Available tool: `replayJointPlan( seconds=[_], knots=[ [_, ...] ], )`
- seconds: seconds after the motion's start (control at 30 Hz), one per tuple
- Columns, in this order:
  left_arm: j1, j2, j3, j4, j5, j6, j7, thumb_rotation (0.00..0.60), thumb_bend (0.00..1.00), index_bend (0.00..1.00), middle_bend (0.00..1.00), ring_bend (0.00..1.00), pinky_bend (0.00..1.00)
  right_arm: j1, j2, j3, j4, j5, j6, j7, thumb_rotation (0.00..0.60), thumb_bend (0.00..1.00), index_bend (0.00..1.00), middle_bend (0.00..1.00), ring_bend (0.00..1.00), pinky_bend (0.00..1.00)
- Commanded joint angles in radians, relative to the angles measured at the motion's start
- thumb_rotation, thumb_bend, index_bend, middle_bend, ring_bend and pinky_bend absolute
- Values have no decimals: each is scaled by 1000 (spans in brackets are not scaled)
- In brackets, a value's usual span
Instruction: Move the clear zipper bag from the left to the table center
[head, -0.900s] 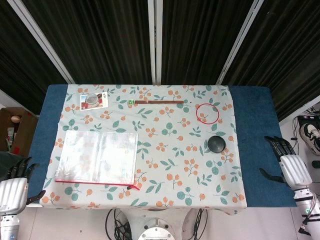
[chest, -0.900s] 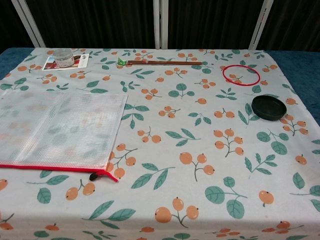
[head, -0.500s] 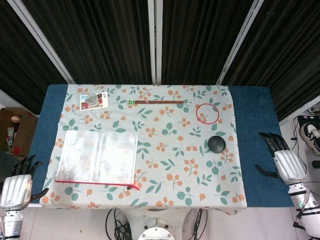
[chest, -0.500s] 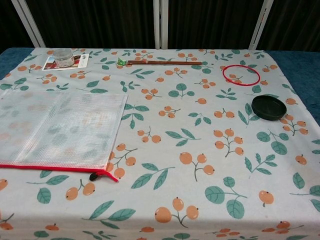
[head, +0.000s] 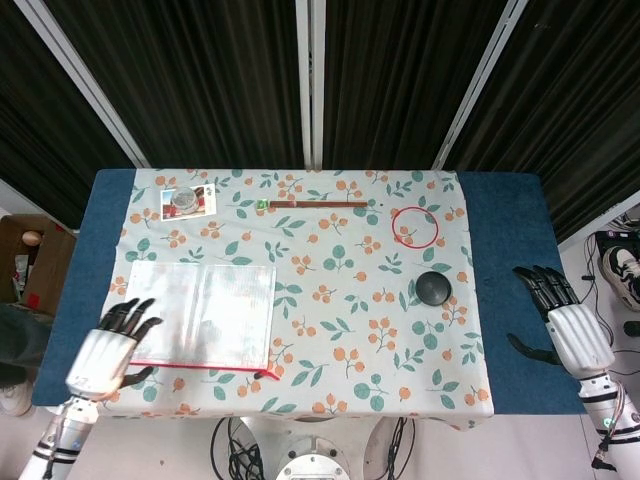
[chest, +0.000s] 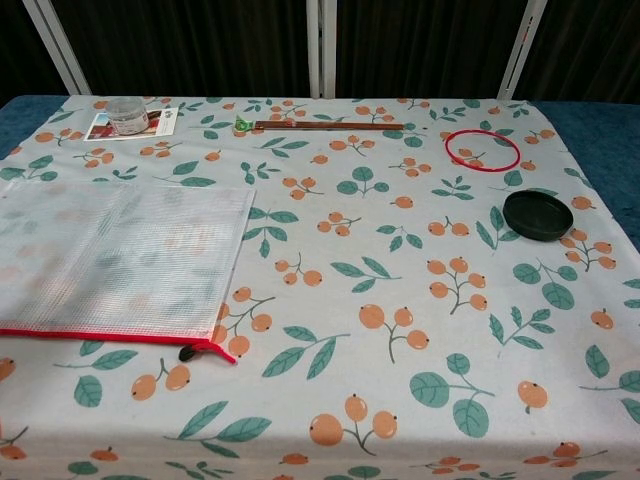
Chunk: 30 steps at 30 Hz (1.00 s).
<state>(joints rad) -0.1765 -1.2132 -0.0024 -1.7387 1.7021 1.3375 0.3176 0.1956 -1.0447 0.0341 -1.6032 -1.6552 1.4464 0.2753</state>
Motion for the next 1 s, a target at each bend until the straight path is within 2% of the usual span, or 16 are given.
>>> replayJointPlan(
  seconds=[0.03,0.17,0.3,0.53,0.7,1.0],
  knots=[
    [-124,-52,16,-47,83,-156,46,600,119,301,108,90,162,1,5,-2,-10,-4,3,-9,600,152,49,83,0,0],
    [-214,-114,-8,-57,74,-277,64,600,156,309,108,90,162,2,9,-3,-21,-3,1,-23,600,153,49,83,0,0],
    [-278,-196,-39,-43,18,-358,65,600,185,332,108,90,162,3,5,-3,-19,7,-6,-22,600,153,50,82,0,0],
    [-336,-303,-42,6,-76,-456,137,600,195,408,108,90,162,6,1,-3,-5,22,-18,-13,600,153,49,83,0,0],
    [-336,-379,-51,58,-170,-455,235,600,203,422,108,90,162,10,-2,-4,4,25,-27,-4,600,153,49,83,0,0],
    [-310,-430,-25,76,-264,-392,343,600,217,481,108,103,162,8,-5,-7,7,24,-22,-1,600,153,49,83,0,0]
  ],
)
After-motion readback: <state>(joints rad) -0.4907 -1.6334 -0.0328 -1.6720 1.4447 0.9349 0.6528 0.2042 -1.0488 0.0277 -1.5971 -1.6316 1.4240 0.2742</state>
